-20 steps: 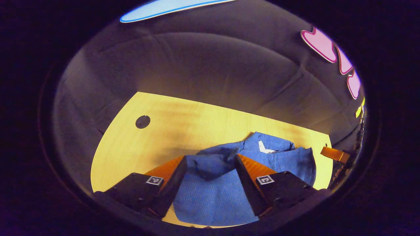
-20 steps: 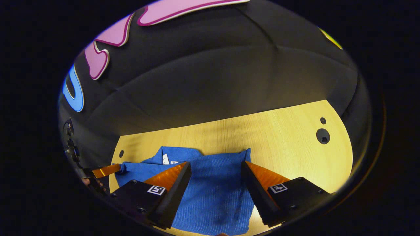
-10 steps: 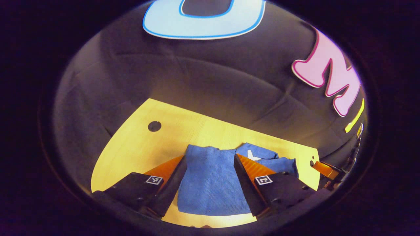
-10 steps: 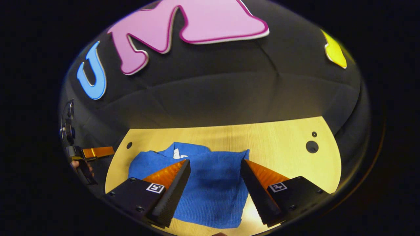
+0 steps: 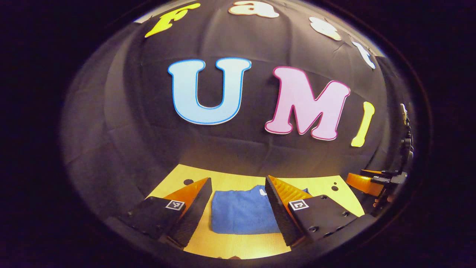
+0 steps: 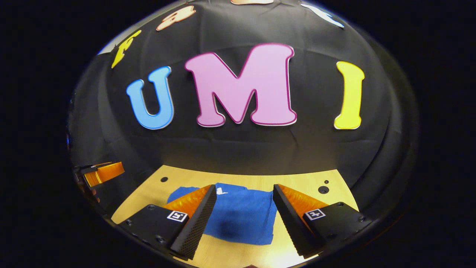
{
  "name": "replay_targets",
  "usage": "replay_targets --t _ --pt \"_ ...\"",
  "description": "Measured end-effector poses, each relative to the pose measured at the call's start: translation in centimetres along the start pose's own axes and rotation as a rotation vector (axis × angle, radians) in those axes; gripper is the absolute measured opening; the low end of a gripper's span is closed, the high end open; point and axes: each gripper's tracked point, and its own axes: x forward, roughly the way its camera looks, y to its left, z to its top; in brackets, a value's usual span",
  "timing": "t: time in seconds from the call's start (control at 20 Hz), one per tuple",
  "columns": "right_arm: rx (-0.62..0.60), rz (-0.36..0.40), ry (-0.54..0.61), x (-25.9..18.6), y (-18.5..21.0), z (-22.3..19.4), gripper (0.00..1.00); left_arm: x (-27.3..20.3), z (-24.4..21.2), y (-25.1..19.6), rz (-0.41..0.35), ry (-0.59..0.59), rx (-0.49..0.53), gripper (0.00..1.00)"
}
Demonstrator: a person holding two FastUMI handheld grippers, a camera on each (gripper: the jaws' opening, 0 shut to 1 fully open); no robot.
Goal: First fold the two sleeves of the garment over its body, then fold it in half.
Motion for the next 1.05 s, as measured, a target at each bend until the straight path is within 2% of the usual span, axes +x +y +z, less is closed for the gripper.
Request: replay_targets --t 0.15,0.25,0.5,0.8,0.9,1.05 --pt "0.003 -0.021 -0.080 -6.7 1.6 0.5 0.98 -5.7 1.5 -1.5 -0.020 -0.167 0.076 0.84" --pt "0.009 -0.031 -0.123 -10.9 2.3 0.8 0.98 -8.8 0.8 -3.2 -0.058 -0.226 0.098 0.82" --pt "0.015 -0.071 -0.247 -19.4 1.6 2.7 0.96 -14.3 -1.3 -7.7 -0.146 -0.254 0.119 0.81" --pt "-0.009 -0.150 -0.309 -25.1 -2.6 3.8 0.97 -19.8 -1.0 -10.4 -0.137 -0.324 0.140 0.80" --pt "-0.036 -0.180 -0.329 -26.5 -4.3 3.9 0.97 -20.3 -0.9 -10.5 -0.135 -0.315 0.129 0.80" --pt "-0.060 -0.198 -0.339 -28.1 -4.9 4.0 0.97 -21.1 0.3 -11.3 -0.147 -0.335 0.127 0.82"
